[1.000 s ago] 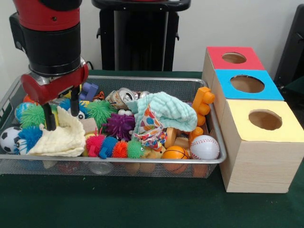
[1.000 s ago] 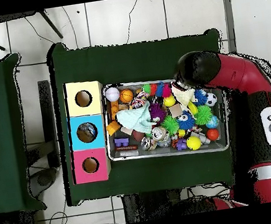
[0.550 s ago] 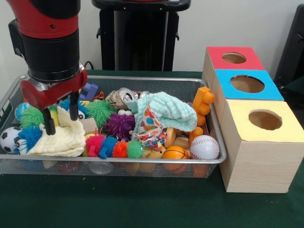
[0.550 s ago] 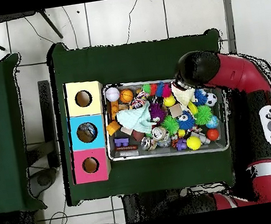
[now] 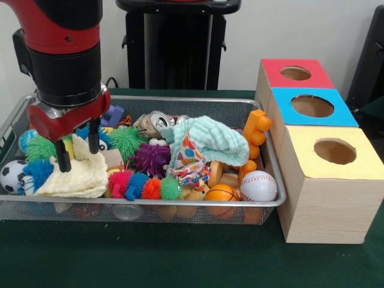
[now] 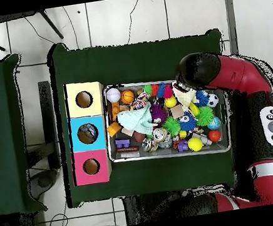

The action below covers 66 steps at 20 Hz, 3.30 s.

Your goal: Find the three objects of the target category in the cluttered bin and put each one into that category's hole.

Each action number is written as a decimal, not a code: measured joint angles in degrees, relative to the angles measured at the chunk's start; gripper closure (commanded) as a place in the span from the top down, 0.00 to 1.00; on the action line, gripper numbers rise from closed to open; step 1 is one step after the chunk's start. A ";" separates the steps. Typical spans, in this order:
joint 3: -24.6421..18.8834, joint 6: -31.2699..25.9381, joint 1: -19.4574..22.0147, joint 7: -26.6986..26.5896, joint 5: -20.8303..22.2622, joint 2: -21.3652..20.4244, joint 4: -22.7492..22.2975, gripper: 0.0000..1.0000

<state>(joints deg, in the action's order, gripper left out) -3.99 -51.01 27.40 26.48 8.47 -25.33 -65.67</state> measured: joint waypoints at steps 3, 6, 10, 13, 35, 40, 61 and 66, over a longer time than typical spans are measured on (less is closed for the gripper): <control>0.25 0.00 -0.02 0.00 0.11 0.25 0.00 1.00; 1.02 0.00 -0.25 0.00 0.20 0.50 -0.06 1.00; 1.67 0.00 -0.32 0.00 0.31 0.50 -0.40 1.00; 1.91 0.00 -0.28 0.00 0.38 0.47 -1.14 1.00; 1.58 6.93 0.66 0.00 1.53 0.71 -11.00 1.00; 1.56 8.86 0.65 0.00 3.09 0.70 -11.01 1.00; 1.45 9.24 0.65 0.00 4.36 2.07 -11.35 1.00; 1.66 10.42 0.18 0.00 4.35 4.10 -11.06 1.00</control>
<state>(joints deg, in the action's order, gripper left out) -2.33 -40.59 27.57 26.48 12.82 -21.23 -76.72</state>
